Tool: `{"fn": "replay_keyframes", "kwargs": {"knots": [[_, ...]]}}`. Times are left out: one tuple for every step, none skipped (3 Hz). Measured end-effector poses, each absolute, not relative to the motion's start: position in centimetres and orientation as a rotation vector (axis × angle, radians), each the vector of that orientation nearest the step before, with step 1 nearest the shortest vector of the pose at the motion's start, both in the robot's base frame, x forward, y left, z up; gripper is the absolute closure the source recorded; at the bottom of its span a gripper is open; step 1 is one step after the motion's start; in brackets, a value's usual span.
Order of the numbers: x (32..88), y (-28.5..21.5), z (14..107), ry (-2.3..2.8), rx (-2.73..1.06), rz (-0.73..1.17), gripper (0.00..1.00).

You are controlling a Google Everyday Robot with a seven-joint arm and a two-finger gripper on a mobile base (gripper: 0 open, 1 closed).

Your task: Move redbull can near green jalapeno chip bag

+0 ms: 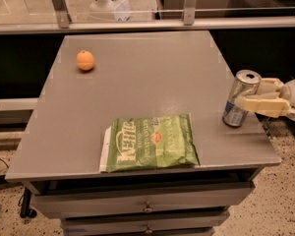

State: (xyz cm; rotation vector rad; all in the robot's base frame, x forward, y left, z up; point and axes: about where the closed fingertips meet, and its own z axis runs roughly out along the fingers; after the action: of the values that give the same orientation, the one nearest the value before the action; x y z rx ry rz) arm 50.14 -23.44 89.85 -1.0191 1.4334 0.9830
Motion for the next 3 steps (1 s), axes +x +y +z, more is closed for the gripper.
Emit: {"fn": "replay_keyframes", "kwargs": {"knots": [[49.8, -22.9, 90.6, 1.397, -0.996, 0.970, 0.96], [49.4, -21.4, 91.5, 1.356, -0.973, 0.978, 1.00], [48.8, -19.2, 91.6, 1.324, -0.960, 1.014, 1.00]]}}
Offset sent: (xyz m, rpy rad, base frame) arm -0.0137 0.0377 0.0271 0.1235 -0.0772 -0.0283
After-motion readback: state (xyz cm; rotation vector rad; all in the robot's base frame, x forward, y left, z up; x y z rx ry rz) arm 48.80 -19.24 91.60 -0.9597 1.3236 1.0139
